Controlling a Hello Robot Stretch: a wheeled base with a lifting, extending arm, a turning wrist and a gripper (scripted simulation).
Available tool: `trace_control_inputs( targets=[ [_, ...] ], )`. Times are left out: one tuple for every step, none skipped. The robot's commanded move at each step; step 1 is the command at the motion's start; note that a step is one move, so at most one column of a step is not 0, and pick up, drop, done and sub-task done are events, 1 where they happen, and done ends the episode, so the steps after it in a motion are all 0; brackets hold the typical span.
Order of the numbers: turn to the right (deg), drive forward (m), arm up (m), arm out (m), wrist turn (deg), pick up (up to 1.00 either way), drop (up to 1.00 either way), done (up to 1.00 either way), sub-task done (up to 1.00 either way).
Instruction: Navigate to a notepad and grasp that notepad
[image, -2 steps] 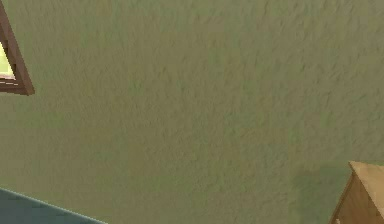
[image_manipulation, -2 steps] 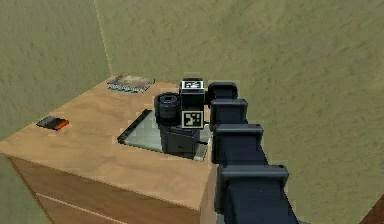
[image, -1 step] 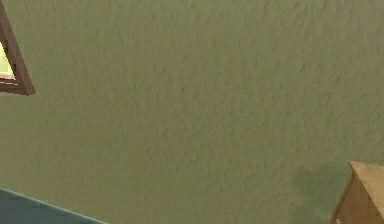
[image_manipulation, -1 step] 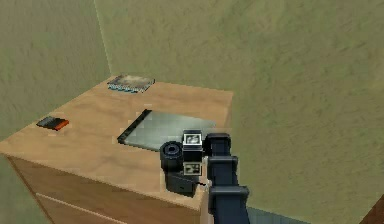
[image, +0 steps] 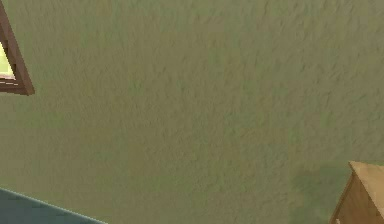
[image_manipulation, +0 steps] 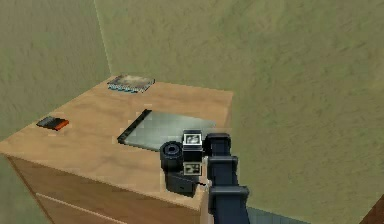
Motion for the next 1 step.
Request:
trace_control_inputs(
  targets=[
    [0.0, 0.0, 0.1, 0.0, 0.0, 0.0, 0.0, 0.0, 0.0]
  ],
)
